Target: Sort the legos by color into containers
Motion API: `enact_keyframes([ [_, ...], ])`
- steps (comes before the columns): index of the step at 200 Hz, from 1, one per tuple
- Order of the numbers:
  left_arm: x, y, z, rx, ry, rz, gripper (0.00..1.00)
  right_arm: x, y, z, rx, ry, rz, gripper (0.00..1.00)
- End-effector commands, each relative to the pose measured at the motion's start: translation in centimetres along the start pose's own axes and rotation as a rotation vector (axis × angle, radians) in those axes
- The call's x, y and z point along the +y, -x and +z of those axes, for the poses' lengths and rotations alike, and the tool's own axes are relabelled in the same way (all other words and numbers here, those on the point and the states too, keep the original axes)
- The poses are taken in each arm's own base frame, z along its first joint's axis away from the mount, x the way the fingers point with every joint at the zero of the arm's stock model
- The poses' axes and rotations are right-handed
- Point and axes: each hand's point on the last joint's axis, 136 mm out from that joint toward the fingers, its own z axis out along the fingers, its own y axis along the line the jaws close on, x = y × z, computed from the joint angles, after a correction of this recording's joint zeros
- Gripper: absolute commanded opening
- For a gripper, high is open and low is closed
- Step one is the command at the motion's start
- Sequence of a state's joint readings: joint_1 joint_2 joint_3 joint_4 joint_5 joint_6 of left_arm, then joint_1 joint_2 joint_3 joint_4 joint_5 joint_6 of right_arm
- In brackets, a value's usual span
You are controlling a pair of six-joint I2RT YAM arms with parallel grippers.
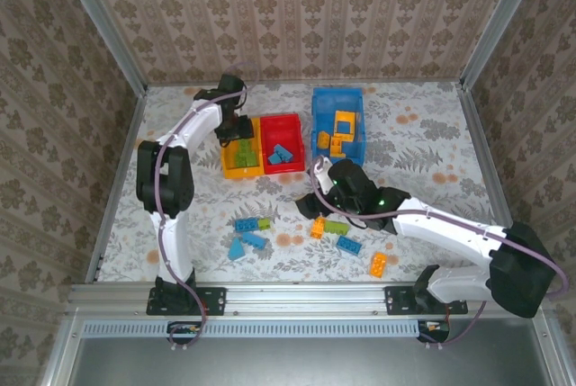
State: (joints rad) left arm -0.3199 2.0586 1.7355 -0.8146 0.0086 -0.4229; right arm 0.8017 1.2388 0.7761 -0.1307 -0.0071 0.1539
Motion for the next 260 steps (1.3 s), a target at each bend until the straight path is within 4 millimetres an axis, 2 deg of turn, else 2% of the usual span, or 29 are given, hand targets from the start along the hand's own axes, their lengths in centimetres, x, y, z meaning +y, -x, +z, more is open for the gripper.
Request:
enact_keyframes([
  [1, -0.5, -0.2, -2.4, -0.025, -0.042, 0.004, 0.55, 0.3, -2.6, -1.0, 0.08, 0.0, -0.093, 0.8],
  [42, -0.5, -1.0, -5.2, -0.061, -0.064, -0.008, 0.6, 3.3, -4.3, -0.4, 0.114, 0.115, -0.174, 0.8],
  [69, -0.1, -2.8, -7.8, -0.098, -0.087, -0.037, 0.6, 7.7, -5.8, 0.5, 0.167, 0.205, -0.365, 0.81],
  [89, 0.6, -5.6, -9.5, -0.111, -0.108, -0.072, 0.61, 10.1, -5.7, 2.1, 0.148, 0.262, -0.389, 0.81],
  [95, 0.8, -6.8, -9.9, -0.107, -0.116, -0.084, 0.61, 10.5, -6.1, 3.2, 0.158, 0.267, -0.398, 0.82],
  [119, 1.8, -11.3, -12.0, -0.112, -0.157, -0.131, 0.61, 12.2, -5.6, 5.6, 0.137, 0.288, -0.428, 0.83],
  [139, 3.2, -15.4, -13.3, -0.095, -0.172, -0.178, 0.61, 13.6, -5.8, 7.3, 0.119, 0.308, -0.462, 0.84],
  [163, 4.9, -19.4, -14.6, -0.08, -0.164, -0.214, 0.61, 14.3, -6.6, 9.4, 0.128, 0.299, -0.473, 0.84],
  [190, 6.2, -22.0, -15.5, -0.077, -0.156, -0.234, 0.61, 14.3, -6.9, 11.3, 0.137, 0.265, -0.464, 0.81],
  [234, 6.9, -23.4, -16.4, -0.087, -0.155, -0.238, 0.61, 14.1, -7.5, 13.5, 0.176, 0.224, -0.461, 0.74],
  [260, 7.1, -23.7, -16.6, -0.094, -0.163, -0.242, 0.6, 14.6, -7.6, 14.1, 0.185, 0.236, -0.46, 0.6],
])
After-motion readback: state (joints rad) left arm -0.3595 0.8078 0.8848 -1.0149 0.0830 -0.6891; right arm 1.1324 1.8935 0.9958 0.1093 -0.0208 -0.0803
